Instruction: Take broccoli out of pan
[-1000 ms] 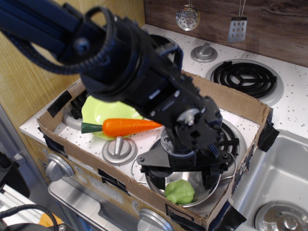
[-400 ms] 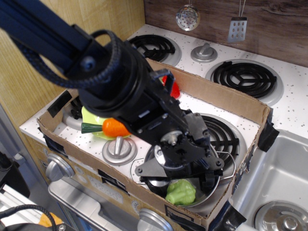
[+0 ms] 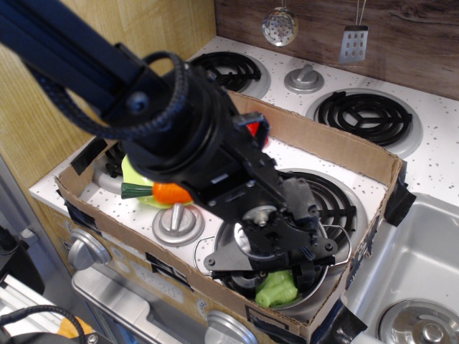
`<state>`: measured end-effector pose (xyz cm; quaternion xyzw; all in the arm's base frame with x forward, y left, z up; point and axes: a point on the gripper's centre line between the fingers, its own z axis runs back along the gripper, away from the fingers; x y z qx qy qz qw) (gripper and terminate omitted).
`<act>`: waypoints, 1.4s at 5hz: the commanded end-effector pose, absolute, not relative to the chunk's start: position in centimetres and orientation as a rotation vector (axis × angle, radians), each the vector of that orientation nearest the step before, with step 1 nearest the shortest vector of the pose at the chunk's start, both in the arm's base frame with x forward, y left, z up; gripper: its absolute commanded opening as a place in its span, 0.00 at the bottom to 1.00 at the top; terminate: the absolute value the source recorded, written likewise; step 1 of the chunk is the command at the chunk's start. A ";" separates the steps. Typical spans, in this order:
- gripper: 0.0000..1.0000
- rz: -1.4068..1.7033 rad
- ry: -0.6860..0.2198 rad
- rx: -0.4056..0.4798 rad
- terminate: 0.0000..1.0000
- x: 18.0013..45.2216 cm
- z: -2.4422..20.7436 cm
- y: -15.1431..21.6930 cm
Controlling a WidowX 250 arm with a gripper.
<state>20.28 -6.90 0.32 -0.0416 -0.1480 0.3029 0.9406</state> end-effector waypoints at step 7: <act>0.00 0.364 -0.376 0.145 0.00 29.7 12.4 2.2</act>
